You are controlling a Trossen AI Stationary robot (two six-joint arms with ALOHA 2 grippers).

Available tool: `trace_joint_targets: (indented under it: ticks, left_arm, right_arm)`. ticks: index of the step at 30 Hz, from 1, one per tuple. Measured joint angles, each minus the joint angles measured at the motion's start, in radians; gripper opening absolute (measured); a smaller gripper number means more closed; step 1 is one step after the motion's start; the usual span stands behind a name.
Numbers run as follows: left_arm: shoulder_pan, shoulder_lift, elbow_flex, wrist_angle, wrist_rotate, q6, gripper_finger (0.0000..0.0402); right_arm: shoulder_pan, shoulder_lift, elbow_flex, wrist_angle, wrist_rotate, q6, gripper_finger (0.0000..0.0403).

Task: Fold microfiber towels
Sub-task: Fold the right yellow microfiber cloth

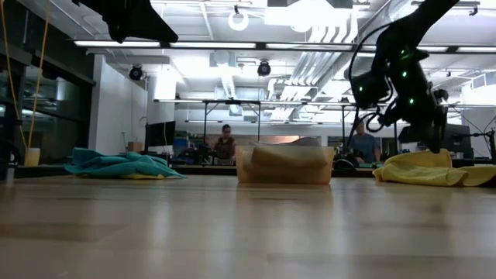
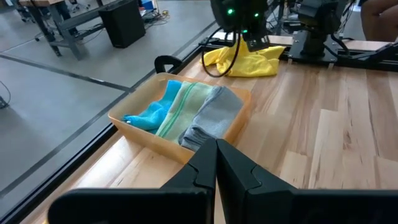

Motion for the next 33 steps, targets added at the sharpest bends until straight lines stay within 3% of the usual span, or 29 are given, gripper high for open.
trace_joint_targets:
  ticks: [3, 16, 26, 33]
  left_arm:
    - [0.0, 0.0, 0.0, 0.0, 0.0, -0.001, 0.0]
    - [0.0, 0.0, 0.0, 0.0, 0.0, -0.001, 0.0001]
    - [0.0, 0.0, 0.0, 0.0, 0.042, 0.0, 0.0001]
    - [0.0, 0.0, 0.0, 0.002, 0.041, 0.016, 0.0001]
  right_arm:
    - [-0.029, 0.047, 0.0, 0.041, 0.067, -0.002, 0.0181]
    - [-0.082, 0.165, 0.001, 0.073, 0.116, -0.005, 0.0172]
    - [-0.082, 0.162, 0.001, 0.135, 0.065, 0.023, 0.002]
    - [-0.038, 0.109, 0.001, -0.031, 0.068, 0.082, 0.0002]
